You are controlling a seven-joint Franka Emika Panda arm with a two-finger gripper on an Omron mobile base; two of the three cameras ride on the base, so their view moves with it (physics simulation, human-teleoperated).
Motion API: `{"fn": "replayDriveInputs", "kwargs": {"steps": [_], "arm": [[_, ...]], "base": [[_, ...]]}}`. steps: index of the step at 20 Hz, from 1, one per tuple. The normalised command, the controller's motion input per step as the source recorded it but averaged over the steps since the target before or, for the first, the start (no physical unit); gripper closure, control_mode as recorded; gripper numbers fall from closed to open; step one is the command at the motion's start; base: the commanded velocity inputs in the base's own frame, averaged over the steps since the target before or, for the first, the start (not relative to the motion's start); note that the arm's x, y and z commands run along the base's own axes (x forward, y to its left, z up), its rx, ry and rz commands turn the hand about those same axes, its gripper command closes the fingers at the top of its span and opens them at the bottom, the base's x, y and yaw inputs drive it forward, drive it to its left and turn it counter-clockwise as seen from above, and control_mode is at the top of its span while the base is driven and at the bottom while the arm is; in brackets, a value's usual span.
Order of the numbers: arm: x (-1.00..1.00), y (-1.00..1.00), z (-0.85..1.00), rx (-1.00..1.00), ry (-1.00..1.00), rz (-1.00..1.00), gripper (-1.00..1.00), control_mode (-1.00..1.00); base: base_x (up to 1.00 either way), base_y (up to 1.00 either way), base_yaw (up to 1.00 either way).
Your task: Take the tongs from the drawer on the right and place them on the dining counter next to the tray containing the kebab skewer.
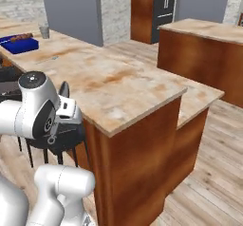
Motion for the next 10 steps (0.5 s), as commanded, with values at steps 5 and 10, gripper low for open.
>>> {"fn": "replayDriveInputs", "kwargs": {"steps": [5,10], "arm": [[0.00,0.00,0.00,0.00,0.00,0.00,1.00,1.00],[0.00,0.00,0.00,0.00,0.00,0.00,1.00,1.00]], "base": [[0.07,1.00,-0.47],[0.09,1.00,-0.48]]}}
